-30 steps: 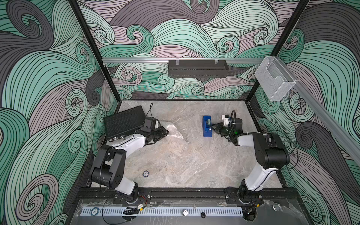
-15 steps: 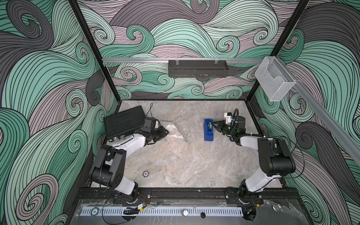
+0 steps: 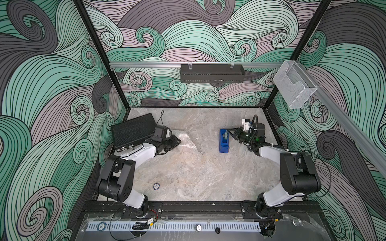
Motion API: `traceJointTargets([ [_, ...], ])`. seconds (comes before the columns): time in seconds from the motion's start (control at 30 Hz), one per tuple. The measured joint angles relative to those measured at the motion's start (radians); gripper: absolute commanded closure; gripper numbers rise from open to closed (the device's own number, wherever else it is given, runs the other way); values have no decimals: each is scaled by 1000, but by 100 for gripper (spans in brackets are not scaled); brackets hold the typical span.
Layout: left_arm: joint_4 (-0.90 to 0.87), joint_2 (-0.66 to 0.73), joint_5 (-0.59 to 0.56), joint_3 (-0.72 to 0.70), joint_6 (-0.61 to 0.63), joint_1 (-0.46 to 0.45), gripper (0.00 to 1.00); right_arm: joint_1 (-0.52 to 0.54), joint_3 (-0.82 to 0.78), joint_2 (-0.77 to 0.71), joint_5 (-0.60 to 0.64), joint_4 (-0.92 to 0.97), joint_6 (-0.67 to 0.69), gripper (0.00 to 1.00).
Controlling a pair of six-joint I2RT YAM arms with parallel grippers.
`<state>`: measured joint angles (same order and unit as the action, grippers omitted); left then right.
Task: Wrap mugs in bubble wrap
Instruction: Tear off the tape using the Tape Cutter.
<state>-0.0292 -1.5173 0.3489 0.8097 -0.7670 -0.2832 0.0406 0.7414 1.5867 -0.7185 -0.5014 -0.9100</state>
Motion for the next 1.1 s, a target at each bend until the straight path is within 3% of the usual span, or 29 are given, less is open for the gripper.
traceJointTargets([
  [0.2,0,0,0,0,0,0,67,1,-2,-53,0,43,-32,100],
  [0.47,5,-2,1,0,0,0,67,28,-63,-263,10,121,-42,100],
  [0.93,9,-4,3,0,0,1,68,111,-305,-461,62,257,-53,100],
  [1.1,11,-4,3,0,-1,1,68,123,-373,-457,87,257,-52,100],
])
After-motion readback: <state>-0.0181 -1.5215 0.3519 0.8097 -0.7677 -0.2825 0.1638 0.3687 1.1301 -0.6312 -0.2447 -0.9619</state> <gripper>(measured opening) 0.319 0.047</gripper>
